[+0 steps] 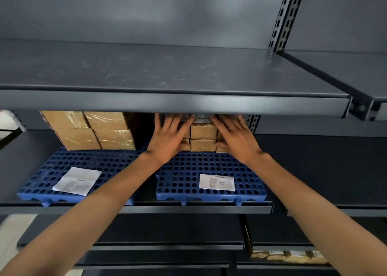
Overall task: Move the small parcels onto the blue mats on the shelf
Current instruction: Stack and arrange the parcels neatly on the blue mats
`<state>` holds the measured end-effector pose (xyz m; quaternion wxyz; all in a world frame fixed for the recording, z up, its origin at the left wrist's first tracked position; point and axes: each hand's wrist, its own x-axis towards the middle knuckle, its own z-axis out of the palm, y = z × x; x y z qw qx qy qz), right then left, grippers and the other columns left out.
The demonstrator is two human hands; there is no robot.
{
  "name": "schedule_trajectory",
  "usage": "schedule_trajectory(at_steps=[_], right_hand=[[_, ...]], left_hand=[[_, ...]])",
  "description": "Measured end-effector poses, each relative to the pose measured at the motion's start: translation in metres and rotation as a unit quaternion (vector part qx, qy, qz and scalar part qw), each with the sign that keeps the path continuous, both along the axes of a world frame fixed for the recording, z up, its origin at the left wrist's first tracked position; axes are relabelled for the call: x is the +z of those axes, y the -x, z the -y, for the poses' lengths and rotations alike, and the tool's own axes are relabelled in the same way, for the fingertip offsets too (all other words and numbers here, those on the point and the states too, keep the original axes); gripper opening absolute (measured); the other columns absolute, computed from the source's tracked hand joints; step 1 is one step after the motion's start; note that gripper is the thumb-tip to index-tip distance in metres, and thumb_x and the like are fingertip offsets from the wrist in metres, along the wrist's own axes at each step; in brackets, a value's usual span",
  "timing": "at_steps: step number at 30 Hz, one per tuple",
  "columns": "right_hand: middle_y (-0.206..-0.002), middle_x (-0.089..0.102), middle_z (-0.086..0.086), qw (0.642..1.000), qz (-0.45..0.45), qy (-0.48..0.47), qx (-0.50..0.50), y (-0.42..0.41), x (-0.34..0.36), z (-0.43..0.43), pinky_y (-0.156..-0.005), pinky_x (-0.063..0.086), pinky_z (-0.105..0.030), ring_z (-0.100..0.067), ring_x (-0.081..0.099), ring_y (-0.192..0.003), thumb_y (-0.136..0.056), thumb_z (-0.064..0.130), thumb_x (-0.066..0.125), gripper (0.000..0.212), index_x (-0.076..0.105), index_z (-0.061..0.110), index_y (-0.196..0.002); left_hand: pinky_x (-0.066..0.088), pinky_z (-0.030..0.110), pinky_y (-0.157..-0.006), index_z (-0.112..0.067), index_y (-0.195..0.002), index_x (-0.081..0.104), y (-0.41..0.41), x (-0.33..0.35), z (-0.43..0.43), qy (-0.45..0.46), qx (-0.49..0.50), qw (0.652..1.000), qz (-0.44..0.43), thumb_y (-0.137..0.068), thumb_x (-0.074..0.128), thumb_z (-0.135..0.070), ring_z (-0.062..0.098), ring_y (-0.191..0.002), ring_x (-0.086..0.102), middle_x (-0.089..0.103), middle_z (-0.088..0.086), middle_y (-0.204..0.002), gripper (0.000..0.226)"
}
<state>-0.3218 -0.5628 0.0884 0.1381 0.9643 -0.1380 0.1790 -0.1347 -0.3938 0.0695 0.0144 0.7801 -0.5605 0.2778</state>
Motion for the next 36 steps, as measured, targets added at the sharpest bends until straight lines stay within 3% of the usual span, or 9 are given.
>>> schedule_trajectory(at_steps=[10, 14, 18, 20, 23, 26, 29, 32, 36], right_hand=[[-0.149, 0.04, -0.014, 0.999, -0.036, -0.01, -0.013, -0.003, 0.004, -0.001, -0.113, 0.03, -0.05, -0.034, 0.038, -0.136, -0.08, 0.036, 0.075, 0.089, 0.027, 0.014, -0.152], [-0.149, 0.038, -0.015, 1.0, -0.028, -0.001, -0.007, -0.003, 0.007, -0.004, -0.113, 0.028, -0.054, -0.034, 0.03, -0.14, -0.081, 0.039, 0.072, 0.089, 0.026, 0.014, -0.152], [-0.15, 0.036, -0.015, 0.999, 0.014, -0.019, 0.036, -0.015, 0.014, -0.03, -0.115, 0.025, -0.056, -0.034, 0.026, -0.143, -0.082, 0.052, 0.067, 0.09, 0.024, 0.015, -0.152], [-0.152, 0.036, -0.013, 0.996, 0.044, -0.034, 0.074, -0.03, 0.019, -0.054, -0.115, 0.019, -0.05, -0.034, 0.027, -0.142, -0.082, 0.054, 0.064, 0.089, 0.023, 0.016, -0.152], [-0.151, 0.038, -0.012, 0.99, 0.066, -0.06, 0.11, -0.064, 0.031, -0.096, -0.112, 0.029, -0.047, -0.033, 0.035, -0.138, -0.083, 0.055, 0.061, 0.085, 0.025, 0.019, -0.151], [-0.143, 0.05, -0.012, 0.983, 0.084, -0.103, 0.123, -0.104, 0.044, -0.138, -0.1, 0.044, -0.048, -0.035, 0.048, -0.128, -0.084, 0.052, 0.065, 0.078, 0.035, 0.016, -0.146], [-0.139, 0.054, -0.014, 0.987, 0.065, -0.102, 0.105, -0.144, 0.055, -0.172, -0.098, 0.047, -0.048, -0.036, 0.05, -0.124, -0.087, 0.055, 0.06, 0.07, 0.043, 0.012, -0.14], [-0.134, 0.056, -0.015, 0.994, 0.029, -0.08, 0.069, -0.179, 0.059, -0.195, -0.097, 0.047, -0.049, -0.037, 0.053, -0.12, -0.087, 0.058, 0.058, 0.065, 0.049, 0.01, -0.131], [-0.138, 0.051, -0.011, 0.989, -0.012, -0.142, 0.043, -0.209, 0.052, -0.207, -0.1, 0.046, -0.046, -0.034, 0.05, -0.123, -0.087, 0.052, 0.063, 0.065, 0.043, 0.012, -0.134]], left_hand=[[0.033, 0.059, -0.105, -0.019, -0.151, 0.029, 0.0, 0.007, 0.01, 0.01, -0.067, 0.998, 0.009, -0.078, 0.072, -0.053, 0.032, -0.13, 0.044, 0.05, 0.011, -0.141, 0.092], [0.031, 0.056, -0.106, -0.019, -0.152, 0.03, 0.0, 0.01, 0.006, 0.025, -0.078, 0.997, 0.008, -0.081, 0.068, -0.054, 0.032, -0.136, 0.039, 0.045, 0.011, -0.145, 0.087], [0.027, 0.054, -0.112, -0.018, -0.146, 0.04, -0.005, 0.014, -0.017, 0.118, -0.128, 0.984, -0.03, -0.088, 0.061, -0.055, 0.03, -0.141, 0.034, 0.045, 0.01, -0.146, 0.072], [0.028, 0.052, -0.113, -0.017, -0.141, 0.048, -0.016, 0.014, -0.039, 0.168, -0.148, 0.973, -0.046, -0.09, 0.061, -0.053, 0.029, -0.139, 0.038, 0.048, 0.008, -0.144, 0.064], [0.037, 0.048, -0.107, -0.015, -0.13, 0.057, -0.042, 0.016, -0.083, 0.213, -0.156, 0.963, -0.053, -0.093, 0.062, -0.047, 0.03, -0.129, 0.048, 0.055, 0.009, -0.133, 0.05], [0.044, 0.047, -0.092, -0.012, -0.115, 0.065, -0.076, 0.024, -0.137, 0.265, -0.119, 0.957, -0.017, -0.091, 0.068, -0.04, 0.034, -0.109, 0.057, 0.061, 0.011, -0.114, 0.037], [0.042, 0.049, -0.091, -0.011, -0.116, 0.06, -0.118, 0.032, -0.187, 0.27, -0.047, 0.962, 0.013, -0.09, 0.066, -0.044, 0.038, -0.109, 0.055, 0.06, 0.015, -0.112, 0.042], [0.035, 0.053, -0.103, -0.006, -0.128, 0.048, -0.155, 0.036, -0.221, 0.243, 0.037, 0.969, 0.016, -0.087, 0.064, -0.05, 0.039, -0.121, 0.045, 0.054, 0.021, -0.125, 0.063], [0.044, 0.056, -0.094, -0.011, -0.12, 0.045, -0.182, 0.043, -0.229, 0.156, 0.096, 0.983, -0.019, -0.071, 0.079, -0.049, 0.042, -0.111, 0.056, 0.063, 0.022, -0.115, 0.071]])
